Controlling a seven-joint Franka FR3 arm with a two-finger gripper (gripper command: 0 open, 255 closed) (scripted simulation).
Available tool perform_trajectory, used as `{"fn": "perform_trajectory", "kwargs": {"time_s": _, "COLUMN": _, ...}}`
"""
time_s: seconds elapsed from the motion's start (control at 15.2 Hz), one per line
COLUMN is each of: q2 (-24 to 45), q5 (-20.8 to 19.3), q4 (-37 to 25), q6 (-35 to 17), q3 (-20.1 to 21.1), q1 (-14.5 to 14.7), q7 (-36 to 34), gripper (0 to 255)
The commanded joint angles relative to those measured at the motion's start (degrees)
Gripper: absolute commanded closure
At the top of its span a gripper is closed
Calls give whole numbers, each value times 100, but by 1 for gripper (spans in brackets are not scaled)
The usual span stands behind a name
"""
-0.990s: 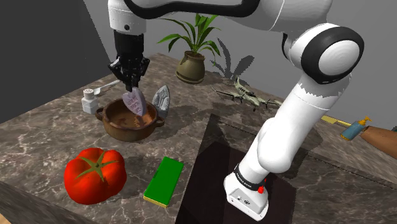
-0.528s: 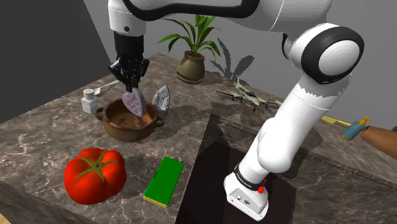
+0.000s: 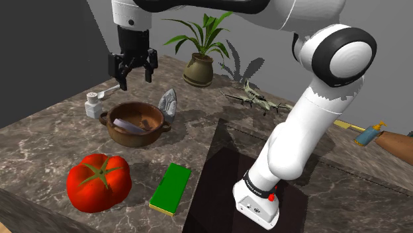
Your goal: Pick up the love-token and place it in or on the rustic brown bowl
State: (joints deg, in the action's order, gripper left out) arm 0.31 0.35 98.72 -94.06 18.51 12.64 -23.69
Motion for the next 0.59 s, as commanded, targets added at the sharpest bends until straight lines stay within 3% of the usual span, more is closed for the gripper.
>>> {"fn": "perform_trajectory", "kwargs": {"time_s": 0.0, "q2": 62, "q5": -18, "q4": -423, "q6": 368, "q3": 10, "q1": 11, "q7": -25, "gripper": 0}}
{"fn": "perform_trajectory", "kwargs": {"time_s": 0.53, "q2": 108, "q5": -32, "q4": -629, "q6": 531, "q3": 14, "q1": 16, "q7": -35, "gripper": 0}}
